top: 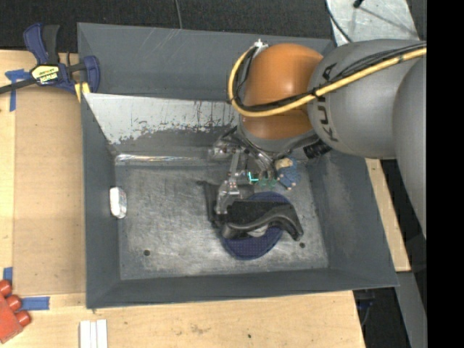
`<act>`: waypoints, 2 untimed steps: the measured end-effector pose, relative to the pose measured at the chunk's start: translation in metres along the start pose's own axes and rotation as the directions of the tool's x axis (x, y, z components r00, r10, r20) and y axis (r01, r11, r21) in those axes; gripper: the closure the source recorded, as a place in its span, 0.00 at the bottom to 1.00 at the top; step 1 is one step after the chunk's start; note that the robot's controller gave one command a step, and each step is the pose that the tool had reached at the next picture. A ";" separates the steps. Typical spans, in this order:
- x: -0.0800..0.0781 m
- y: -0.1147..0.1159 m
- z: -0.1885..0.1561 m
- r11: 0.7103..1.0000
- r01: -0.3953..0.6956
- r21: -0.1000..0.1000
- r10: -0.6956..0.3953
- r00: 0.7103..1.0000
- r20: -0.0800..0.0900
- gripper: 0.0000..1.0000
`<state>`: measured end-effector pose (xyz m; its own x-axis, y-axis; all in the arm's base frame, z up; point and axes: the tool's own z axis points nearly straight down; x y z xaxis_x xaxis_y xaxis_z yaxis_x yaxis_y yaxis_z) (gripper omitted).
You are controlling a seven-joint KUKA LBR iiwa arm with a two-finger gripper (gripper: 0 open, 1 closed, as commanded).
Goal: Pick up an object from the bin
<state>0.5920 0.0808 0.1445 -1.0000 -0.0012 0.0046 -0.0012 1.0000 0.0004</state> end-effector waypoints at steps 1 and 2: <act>-0.013 -0.052 0.068 0.989 0.148 0.000 -0.148 0.989 0.017 0.00; 0.014 -0.089 0.069 0.964 0.267 0.000 -0.267 0.963 0.029 0.00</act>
Offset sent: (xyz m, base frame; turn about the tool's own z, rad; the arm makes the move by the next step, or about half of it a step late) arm 0.0091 -0.0519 -0.0700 -0.1503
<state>0.5775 -0.0079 0.0756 -0.9630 -0.2684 -0.0244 -0.2685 0.9633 0.0012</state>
